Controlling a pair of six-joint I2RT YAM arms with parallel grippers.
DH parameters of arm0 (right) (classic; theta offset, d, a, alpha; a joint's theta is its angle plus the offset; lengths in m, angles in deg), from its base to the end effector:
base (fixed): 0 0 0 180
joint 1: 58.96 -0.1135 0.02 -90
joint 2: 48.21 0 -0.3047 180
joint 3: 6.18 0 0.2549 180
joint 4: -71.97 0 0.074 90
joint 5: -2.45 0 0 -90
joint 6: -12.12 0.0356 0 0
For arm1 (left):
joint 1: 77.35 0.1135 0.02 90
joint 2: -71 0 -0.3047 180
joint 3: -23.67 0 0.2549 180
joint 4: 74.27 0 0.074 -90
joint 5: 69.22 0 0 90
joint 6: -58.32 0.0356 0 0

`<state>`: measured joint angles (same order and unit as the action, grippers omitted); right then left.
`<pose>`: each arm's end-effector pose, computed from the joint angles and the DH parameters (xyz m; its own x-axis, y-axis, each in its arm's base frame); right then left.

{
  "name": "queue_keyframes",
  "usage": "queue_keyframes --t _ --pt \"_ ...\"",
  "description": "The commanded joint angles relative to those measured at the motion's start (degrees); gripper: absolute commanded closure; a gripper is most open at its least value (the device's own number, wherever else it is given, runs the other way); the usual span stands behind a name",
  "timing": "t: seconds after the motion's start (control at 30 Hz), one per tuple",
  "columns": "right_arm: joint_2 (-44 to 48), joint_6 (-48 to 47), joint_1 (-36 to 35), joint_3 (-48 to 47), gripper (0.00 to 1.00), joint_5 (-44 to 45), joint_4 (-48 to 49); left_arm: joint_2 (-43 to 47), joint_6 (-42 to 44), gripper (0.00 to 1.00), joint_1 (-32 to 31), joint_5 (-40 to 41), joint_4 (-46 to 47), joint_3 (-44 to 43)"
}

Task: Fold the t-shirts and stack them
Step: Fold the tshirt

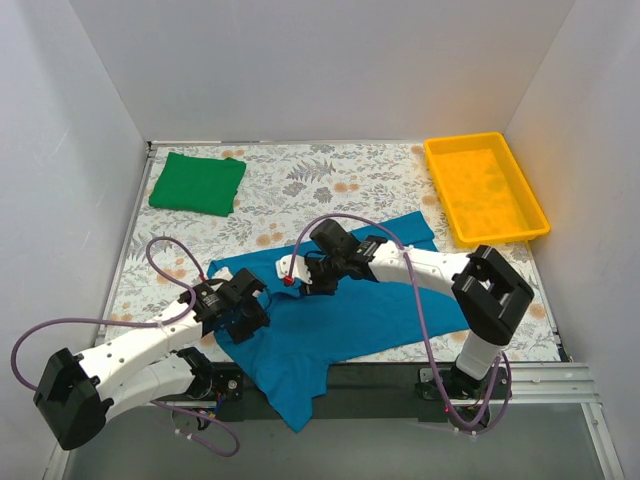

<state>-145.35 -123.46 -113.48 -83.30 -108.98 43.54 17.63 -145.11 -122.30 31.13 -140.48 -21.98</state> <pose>0.2033 0.3076 0.2484 0.3378 -0.6715 -0.6595 -0.9392 -0.1952 -0.2824 0.0901 -0.0809 0.2190 -0.3350 -0.9410 -0.0483 -0.8863 0.3321 -0.3226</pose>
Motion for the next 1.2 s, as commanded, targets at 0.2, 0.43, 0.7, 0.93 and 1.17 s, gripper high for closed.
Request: queue_keyframes --t 0.2,0.43,0.7,0.93,1.17 --pt "-7.6 -0.6 -2.3 -4.4 0.53 -1.9 1.5 -1.4 -10.1 0.57 0.3 -0.3 1.6 -2.3" --pt "-9.8 0.7 -2.4 -6.0 0.56 -1.2 1.3 -3.7 -8.0 0.58 0.3 0.6 2.1 -2.8" --pt "-10.1 0.9 -2.4 -6.5 0.57 -0.5 1.2 -6.6 -3.9 0.58 0.3 2.6 2.8 -4.8" --pt "-12.0 1.3 -2.3 -7.5 0.69 0.7 1.1 -7.3 -2.1 0.59 0.3 2.9 4.4 -4.1" --pt "-11.3 1.5 -2.3 -7.0 0.89 1.0 0.9 -9.6 -1.3 0.59 0.3 4.2 4.8 -4.0"
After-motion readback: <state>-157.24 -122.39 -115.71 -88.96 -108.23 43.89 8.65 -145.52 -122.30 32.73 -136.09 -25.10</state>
